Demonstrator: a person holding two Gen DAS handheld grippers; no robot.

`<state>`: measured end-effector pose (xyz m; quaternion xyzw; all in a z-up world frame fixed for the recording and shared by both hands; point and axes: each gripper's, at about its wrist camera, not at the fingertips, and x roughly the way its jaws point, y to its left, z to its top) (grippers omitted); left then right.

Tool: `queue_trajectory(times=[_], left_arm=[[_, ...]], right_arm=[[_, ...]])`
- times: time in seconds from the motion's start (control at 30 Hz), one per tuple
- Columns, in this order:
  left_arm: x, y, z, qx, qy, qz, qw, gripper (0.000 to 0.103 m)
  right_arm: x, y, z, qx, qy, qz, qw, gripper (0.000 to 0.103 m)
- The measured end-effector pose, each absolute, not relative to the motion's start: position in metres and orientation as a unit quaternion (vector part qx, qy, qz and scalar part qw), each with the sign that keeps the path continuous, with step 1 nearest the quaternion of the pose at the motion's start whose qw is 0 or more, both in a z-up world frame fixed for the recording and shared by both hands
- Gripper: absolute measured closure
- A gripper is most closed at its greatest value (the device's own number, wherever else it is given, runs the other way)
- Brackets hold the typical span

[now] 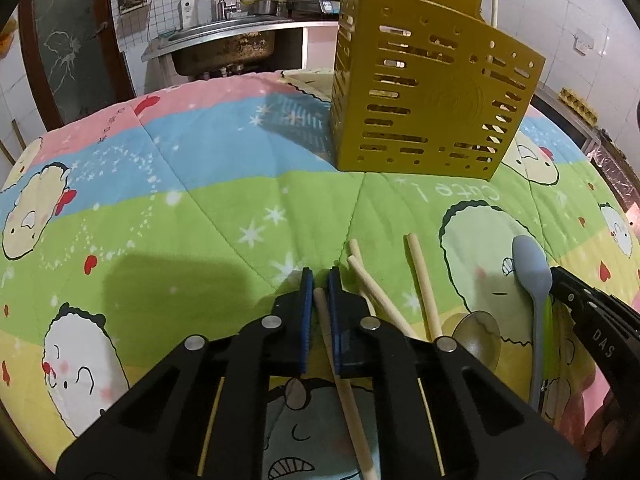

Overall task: Organize utensils
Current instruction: 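Close the left gripper on a chopstick while the right gripper grasps another chopstick, then lift both chopsticks and carry them above the yellow holder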

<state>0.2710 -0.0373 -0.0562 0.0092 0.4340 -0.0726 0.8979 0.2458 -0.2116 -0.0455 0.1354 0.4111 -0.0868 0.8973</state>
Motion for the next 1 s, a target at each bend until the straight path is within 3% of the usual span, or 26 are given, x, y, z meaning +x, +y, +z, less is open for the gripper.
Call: queue_trajectory(times=[0.43,1.0], left_arm=[[0.257,-0.036,-0.032,0.016,0.393,-0.072,0.916,0.097],[0.230,-0.032,0.055,0.014,0.281,-0.077,0.957,0.098]], right_arm=[[0.239,-0.220,-0.019,0.133,0.368,-0.092,0.916,0.098],[0.222,-0.218,0.066,0.079,0.252,-0.081,0.961,0.099]])
